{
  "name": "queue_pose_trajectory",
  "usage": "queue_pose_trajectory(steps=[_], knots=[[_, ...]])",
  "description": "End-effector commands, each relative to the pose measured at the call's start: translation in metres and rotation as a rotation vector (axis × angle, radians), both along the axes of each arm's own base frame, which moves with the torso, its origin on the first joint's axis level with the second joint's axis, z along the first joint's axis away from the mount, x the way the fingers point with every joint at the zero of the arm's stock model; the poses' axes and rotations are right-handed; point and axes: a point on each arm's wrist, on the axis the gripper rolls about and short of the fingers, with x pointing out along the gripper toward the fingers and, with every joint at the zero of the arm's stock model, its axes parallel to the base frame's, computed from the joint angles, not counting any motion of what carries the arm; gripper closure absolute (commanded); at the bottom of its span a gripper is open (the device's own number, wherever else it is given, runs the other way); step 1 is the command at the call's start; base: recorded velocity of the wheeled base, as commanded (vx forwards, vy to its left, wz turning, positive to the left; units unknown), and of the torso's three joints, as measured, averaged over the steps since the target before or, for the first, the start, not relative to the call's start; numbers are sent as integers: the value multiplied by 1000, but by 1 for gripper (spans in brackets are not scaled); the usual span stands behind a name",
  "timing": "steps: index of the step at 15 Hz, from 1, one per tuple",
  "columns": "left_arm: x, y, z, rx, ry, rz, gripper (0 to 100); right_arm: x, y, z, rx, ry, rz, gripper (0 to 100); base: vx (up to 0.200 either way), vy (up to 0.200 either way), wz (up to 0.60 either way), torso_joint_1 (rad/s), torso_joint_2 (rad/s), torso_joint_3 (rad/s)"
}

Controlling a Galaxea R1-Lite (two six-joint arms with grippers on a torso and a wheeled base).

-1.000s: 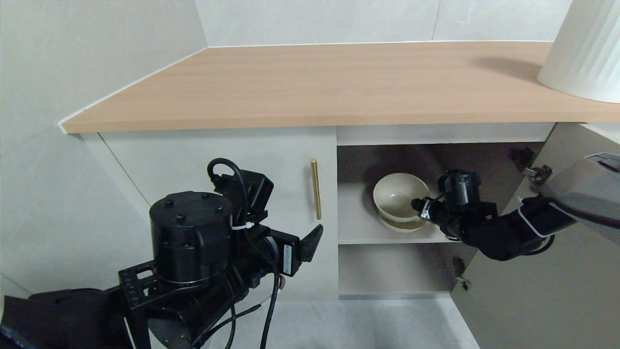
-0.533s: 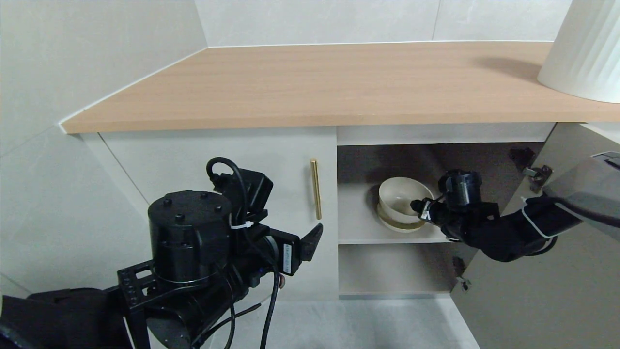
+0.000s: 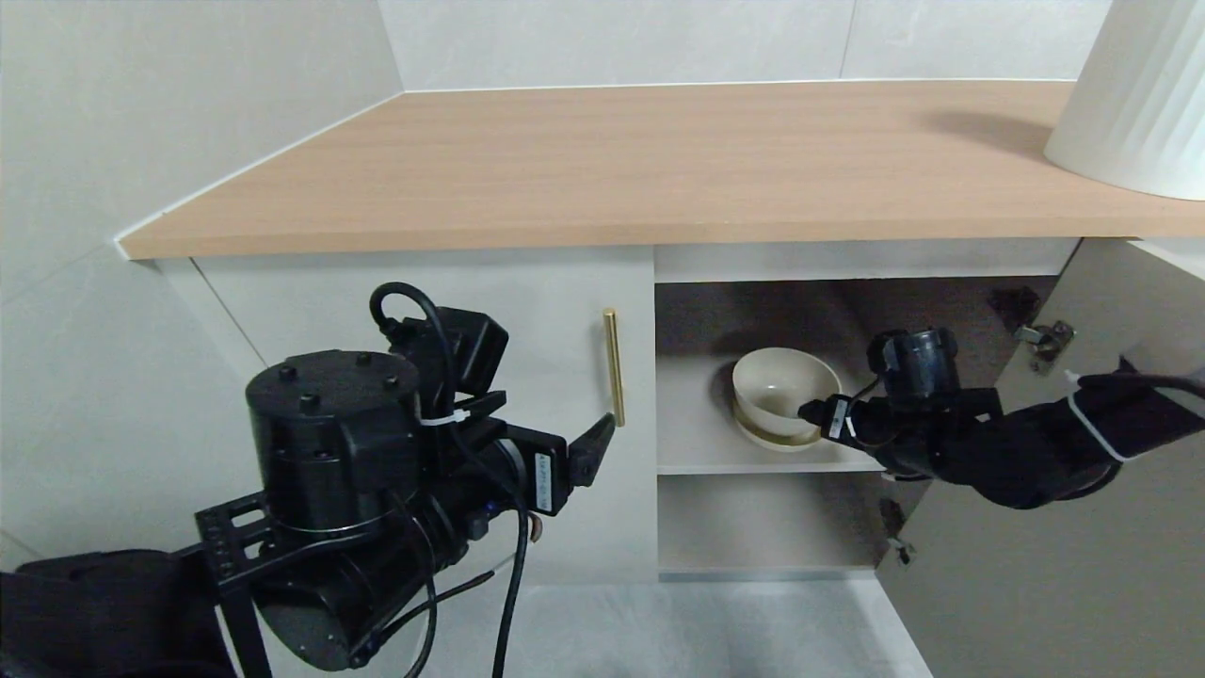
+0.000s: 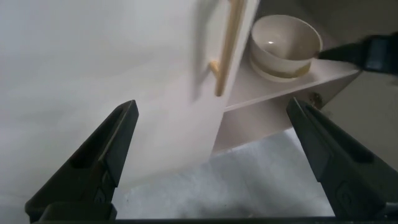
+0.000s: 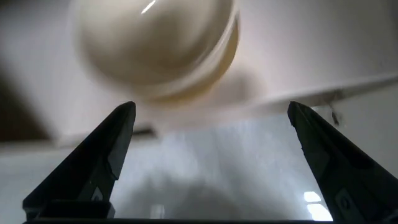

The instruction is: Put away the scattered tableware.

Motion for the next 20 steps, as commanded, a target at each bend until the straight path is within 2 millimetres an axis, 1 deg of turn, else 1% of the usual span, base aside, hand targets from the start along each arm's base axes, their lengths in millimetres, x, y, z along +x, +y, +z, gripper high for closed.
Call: queue_pose_trajectory(steps=[1, 2, 3, 5, 6, 7, 9, 11, 12, 14, 18, 20], knots=[[-8, 13, 14, -30, -31, 15, 0, -41, -8, 38, 21, -16, 76, 0, 0, 0, 0, 0, 0, 0], [-26, 30, 20, -8, -4, 19, 0, -72, -13, 58, -17, -20, 153, 0, 0, 0, 0, 0, 0, 0], [-41, 42, 20, 8, 35, 4, 0, -93, -13, 71, -38, -32, 194, 0, 0, 0, 0, 0, 0, 0], [-62, 62, 27, -40, 90, -60, 0, -127, -18, 84, -34, -40, 232, 0, 0, 0, 0, 0, 0, 0], [-68, 72, 29, -58, 130, -64, 0, -140, -21, 89, -31, -49, 243, 0, 0, 0, 0, 0, 0, 0], [-70, 79, 28, -54, 154, -51, 0, -147, -24, 92, -31, -54, 242, 0, 0, 0, 0, 0, 0, 0], [-75, 97, 22, -47, 184, 0, 0, -170, -34, 107, -8, -102, 252, 0, 0, 0, 0, 0, 0, 0], [-77, 105, 22, -55, 175, 36, 0, -181, -39, 109, -9, -110, 252, 0, 0, 0, 0, 0, 0, 0], [-79, 108, 24, -61, 165, 44, 0, -198, -47, 110, 1, -114, 276, 0, 0, 0, 0, 0, 0, 0], [-78, 107, 24, -61, 165, 44, 0, -205, -48, 103, 4, -69, 356, 0, 0, 0, 0, 0, 0, 0], [-68, 101, 24, -54, 180, 46, 0, -210, -46, 98, -46, -16, 399, 0, 0, 0, 0, 0, 0, 0], [-68, 101, 24, -60, 182, 48, 0, -210, -46, 97, -65, -19, 406, 0, -200, 0, 0, 2, -5, 5]])
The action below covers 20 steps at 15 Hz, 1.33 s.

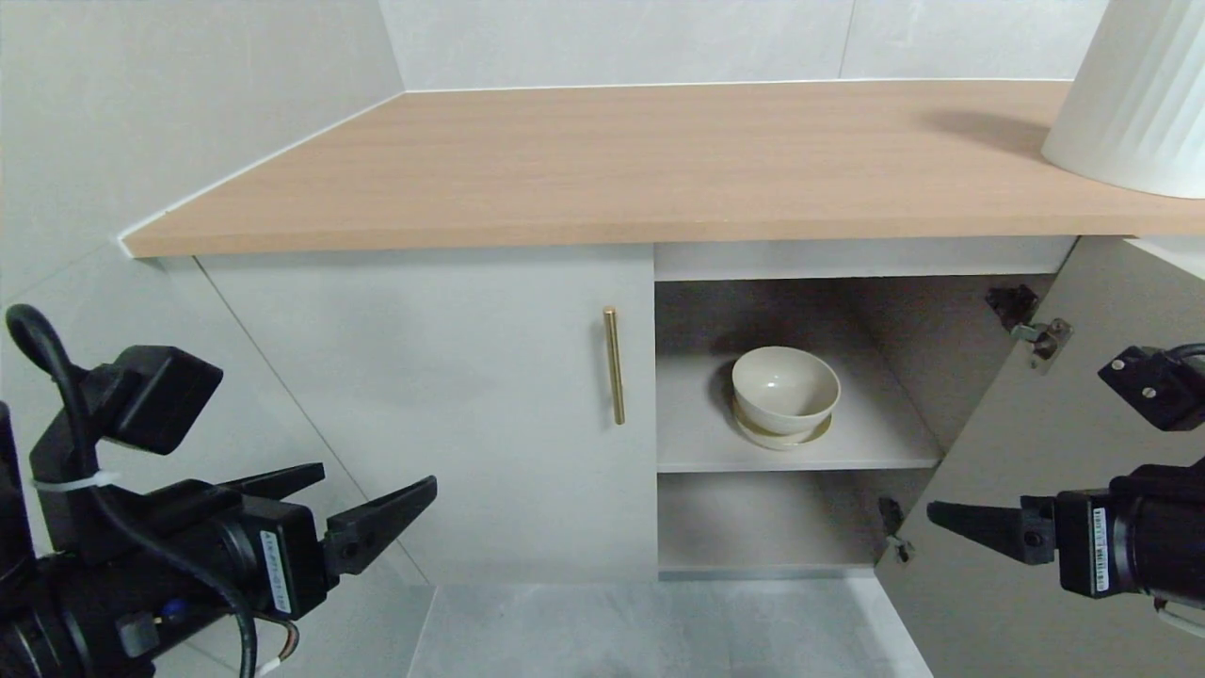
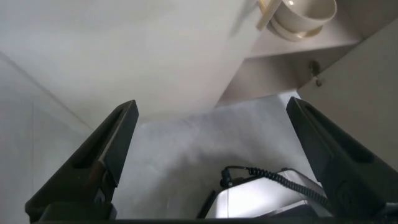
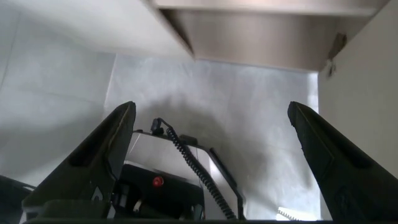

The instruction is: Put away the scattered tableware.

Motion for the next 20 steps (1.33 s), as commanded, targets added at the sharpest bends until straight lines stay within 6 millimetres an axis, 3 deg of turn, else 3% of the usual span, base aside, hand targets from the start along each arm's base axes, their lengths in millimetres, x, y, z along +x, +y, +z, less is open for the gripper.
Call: queue_pose_trajectory(steps=[1, 20], knots=[[2, -1, -1, 3, 6, 1, 0, 0, 0, 0, -3, 1, 5, 0, -200, 0, 0, 22, 2, 2], [0, -1, -3, 10, 12, -4, 0, -3, 4, -3, -13, 16, 30, 0, -189, 0, 0, 2, 2, 4]])
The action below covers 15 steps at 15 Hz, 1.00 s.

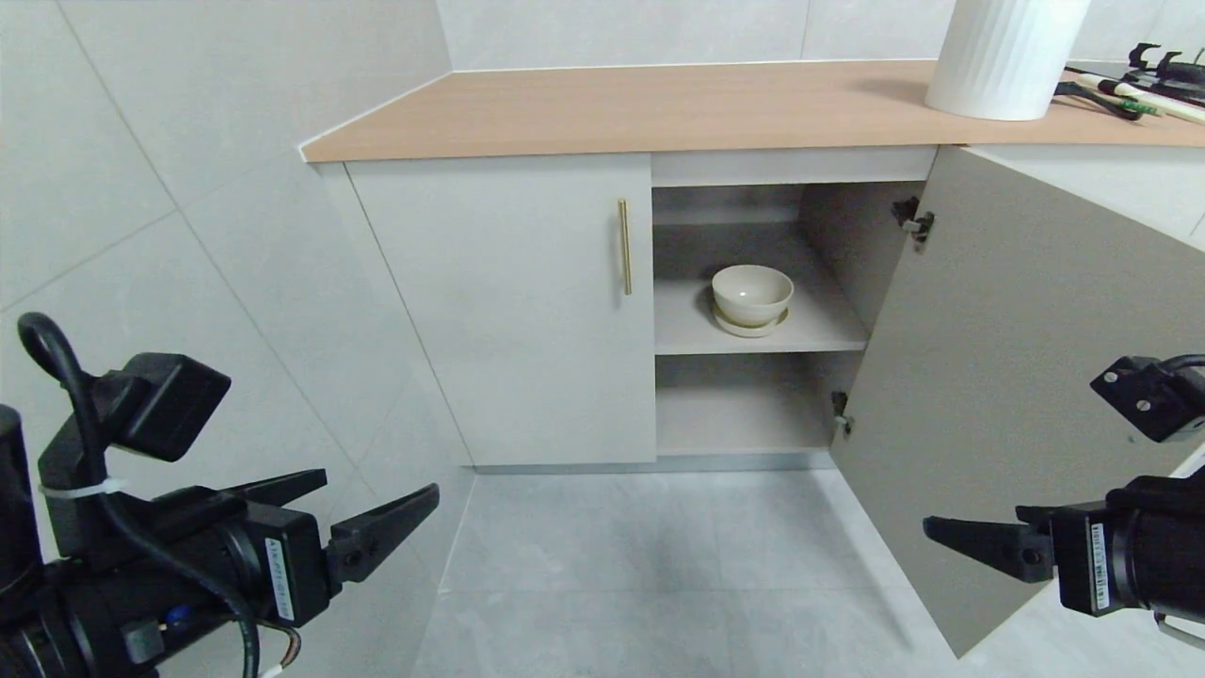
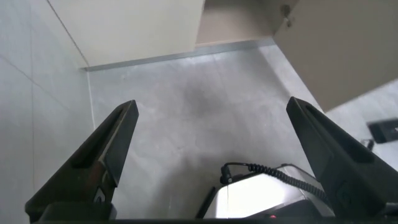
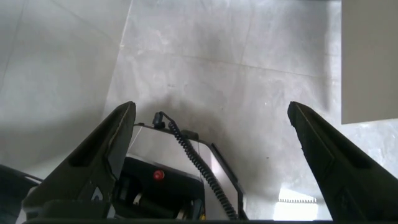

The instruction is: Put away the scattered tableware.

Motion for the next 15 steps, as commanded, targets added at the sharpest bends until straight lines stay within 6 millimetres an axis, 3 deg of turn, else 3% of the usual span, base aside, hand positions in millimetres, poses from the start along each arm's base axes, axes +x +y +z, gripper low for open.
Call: queue_pose_trajectory(steps=[1, 11, 15], knots=[[0, 0, 0, 2, 1, 0, 0, 1, 1, -1, -1, 2, 1, 0, 0, 0, 0, 0, 0, 0], [0, 0, -1, 7, 2, 0, 0, 0, 0, 0, 0, 1, 1, 0, 0, 0, 0, 0, 0, 0], [0, 0, -1, 10, 4, 1, 0, -1, 0, 0, 0, 3, 3, 0, -100, -200, 0, 4, 2, -1]])
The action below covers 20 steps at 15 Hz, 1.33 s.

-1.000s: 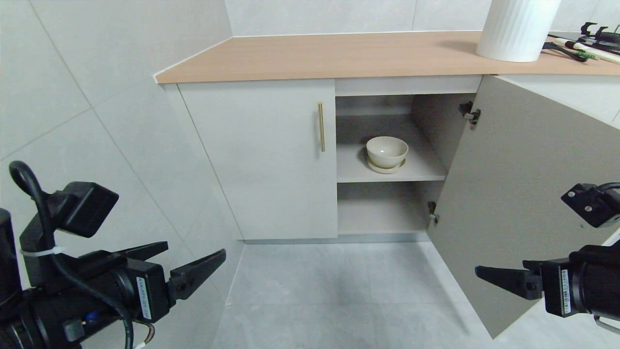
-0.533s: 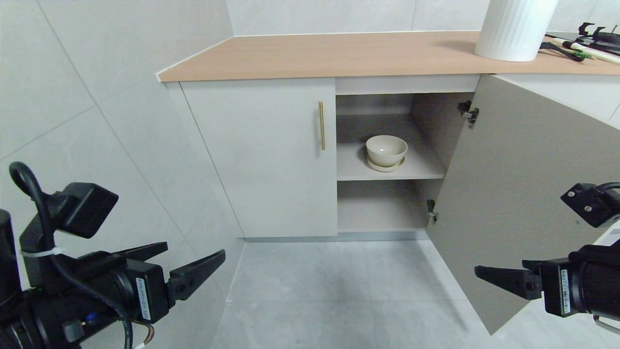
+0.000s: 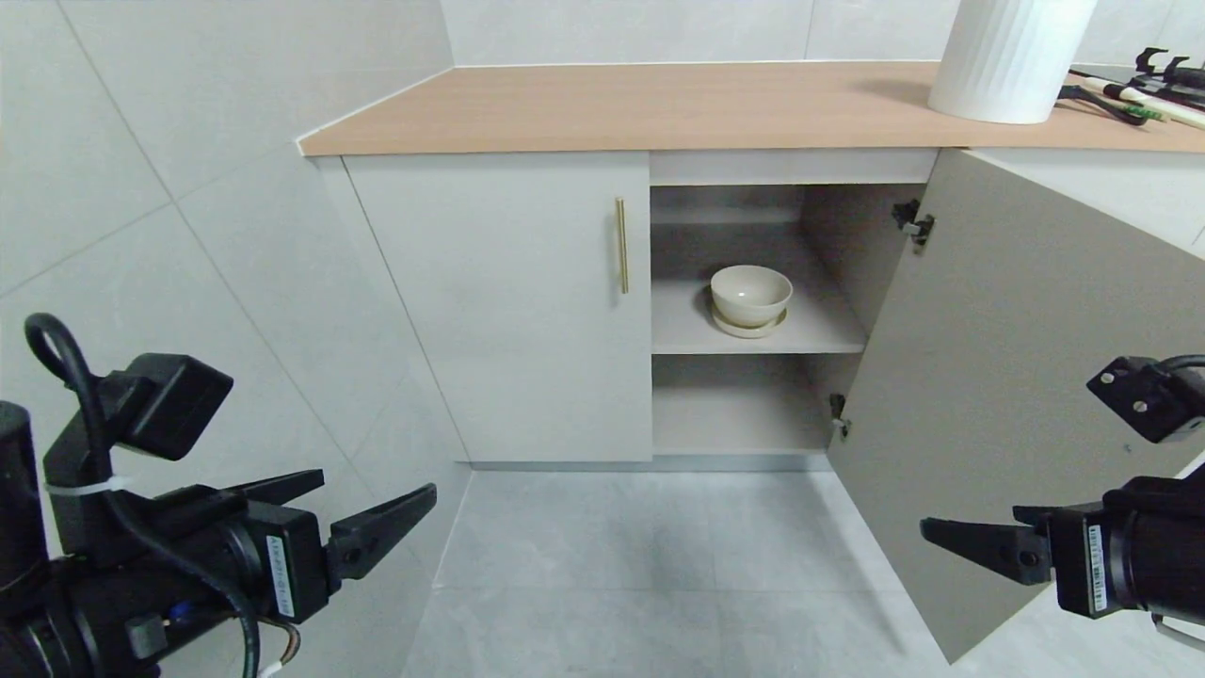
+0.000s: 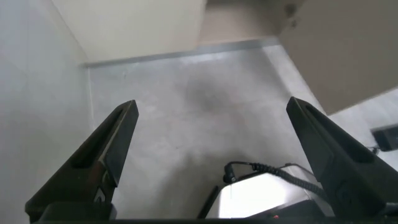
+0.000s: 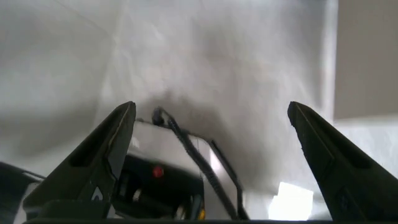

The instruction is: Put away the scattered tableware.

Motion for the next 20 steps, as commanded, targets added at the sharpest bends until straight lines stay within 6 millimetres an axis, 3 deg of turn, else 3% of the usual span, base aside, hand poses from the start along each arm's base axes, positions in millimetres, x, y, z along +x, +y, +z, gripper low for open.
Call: queue_pose_trajectory(steps=[1, 5, 8, 16, 20], knots=[[0, 0, 0, 0, 1, -1, 0, -1, -1, 0, -5, 8, 0, 0, 0, -200, 0, 22, 7, -7], [0, 0, 0, -1, -1, -2, 0, -10, -6, -1, -63, 49, 29, 0, -150, -200, 0, 0, 1, 4], [0, 0, 0, -1, -1, -2, 0, -6, -7, 0, -67, 43, -2, 0, -200, -200, 0, 6, 4, 1], [0, 0, -1, 1, 2, -1, 0, 52, -58, 20, -12, -46, -485, 0, -25, -25, 0, 1, 2, 1], [0, 0, -1, 1, 2, -2, 0, 65, -70, 21, -4, -45, -574, 0, 0, 0, 0, 0, 0, 0]])
